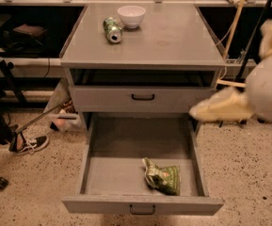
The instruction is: Place green jalapeno chip bag into middle drawer
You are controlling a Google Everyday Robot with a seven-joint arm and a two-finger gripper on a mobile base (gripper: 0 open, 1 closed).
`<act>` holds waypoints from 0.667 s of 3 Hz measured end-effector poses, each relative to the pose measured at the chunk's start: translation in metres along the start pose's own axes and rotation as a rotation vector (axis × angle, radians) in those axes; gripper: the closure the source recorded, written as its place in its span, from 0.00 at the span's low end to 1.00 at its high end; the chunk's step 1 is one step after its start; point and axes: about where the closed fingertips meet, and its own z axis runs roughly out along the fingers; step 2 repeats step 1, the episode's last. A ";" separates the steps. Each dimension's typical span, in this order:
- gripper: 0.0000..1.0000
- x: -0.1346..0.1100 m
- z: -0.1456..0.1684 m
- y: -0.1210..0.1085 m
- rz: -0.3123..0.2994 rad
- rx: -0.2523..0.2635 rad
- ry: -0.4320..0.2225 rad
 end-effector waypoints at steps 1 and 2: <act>0.00 -0.040 -0.013 -0.031 0.016 0.058 -0.047; 0.00 -0.040 -0.013 -0.031 0.016 0.058 -0.047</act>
Offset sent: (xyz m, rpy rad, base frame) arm 0.0000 0.0000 0.0000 0.0000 0.0000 0.0000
